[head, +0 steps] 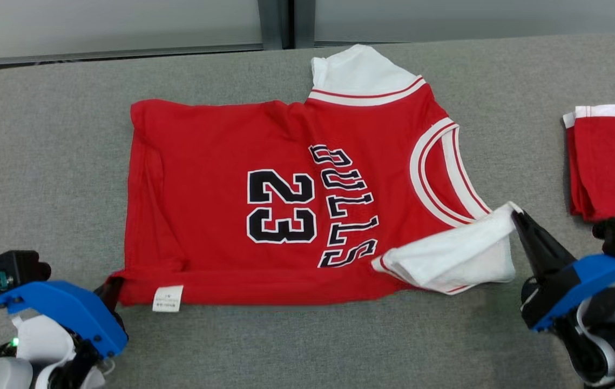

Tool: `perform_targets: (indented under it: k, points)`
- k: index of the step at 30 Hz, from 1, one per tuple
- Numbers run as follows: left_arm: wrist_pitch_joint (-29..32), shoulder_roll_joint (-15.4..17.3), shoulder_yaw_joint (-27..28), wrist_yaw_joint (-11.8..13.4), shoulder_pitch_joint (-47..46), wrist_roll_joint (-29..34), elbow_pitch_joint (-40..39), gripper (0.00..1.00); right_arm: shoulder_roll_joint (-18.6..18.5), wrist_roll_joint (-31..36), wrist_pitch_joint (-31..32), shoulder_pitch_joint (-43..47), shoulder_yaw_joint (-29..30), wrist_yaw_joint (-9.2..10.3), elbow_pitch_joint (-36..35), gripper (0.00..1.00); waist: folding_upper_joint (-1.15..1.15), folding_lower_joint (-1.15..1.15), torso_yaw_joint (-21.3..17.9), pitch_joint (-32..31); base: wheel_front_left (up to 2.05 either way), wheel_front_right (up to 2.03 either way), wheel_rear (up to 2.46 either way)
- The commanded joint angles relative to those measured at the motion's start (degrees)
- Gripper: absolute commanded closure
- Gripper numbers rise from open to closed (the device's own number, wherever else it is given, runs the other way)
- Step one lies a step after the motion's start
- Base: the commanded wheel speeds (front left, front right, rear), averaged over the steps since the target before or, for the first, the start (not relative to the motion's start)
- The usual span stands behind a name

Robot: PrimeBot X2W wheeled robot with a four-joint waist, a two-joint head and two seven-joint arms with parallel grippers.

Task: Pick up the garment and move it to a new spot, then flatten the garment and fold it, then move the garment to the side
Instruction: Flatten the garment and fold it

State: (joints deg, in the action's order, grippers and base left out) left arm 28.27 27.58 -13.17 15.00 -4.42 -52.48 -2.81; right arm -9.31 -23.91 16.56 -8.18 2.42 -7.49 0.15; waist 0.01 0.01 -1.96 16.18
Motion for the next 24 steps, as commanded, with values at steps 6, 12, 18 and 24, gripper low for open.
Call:
perform_targets:
  k: [6, 12, 18, 24]
  points:
    - [1.9, -0.6, 0.2, -2.9, -8.0, -2.2, 5.7, 1.0, -2.6, -2.3, -3.4, -11.4, -3.2, 0.0, 11.5, 1.0, -0.01, -0.01, 0.5, 1.9, 0.0, 0.0, 0.0]
    - [-1.5, -1.8, -1.1, -6.2, -12.0, -0.6, 9.4, 0.0, -3.9, -3.8, -10.9, -16.9, -7.8, 0.0, 19.0, 0.0, -0.01, -0.01, 0.9, 2.3, 0.0, 0.0, 0.0]
    - [-16.9, -4.1, -1.7, -7.5, -12.0, 7.2, 10.9, 0.0, -5.7, -1.0, -23.4, -17.3, -12.1, 0.0, 21.1, 0.0, -0.01, -0.01, 1.0, 1.8, 0.0, 0.0, 0.0]
    - [-32.0, -6.0, -2.6, -6.1, -9.8, 15.5, 9.7, 0.0, -6.3, 2.8, -29.2, -13.3, -11.1, 0.0, 17.5, 0.0, -0.01, -0.01, 1.0, 0.1, 0.0, 0.0, 0.0]
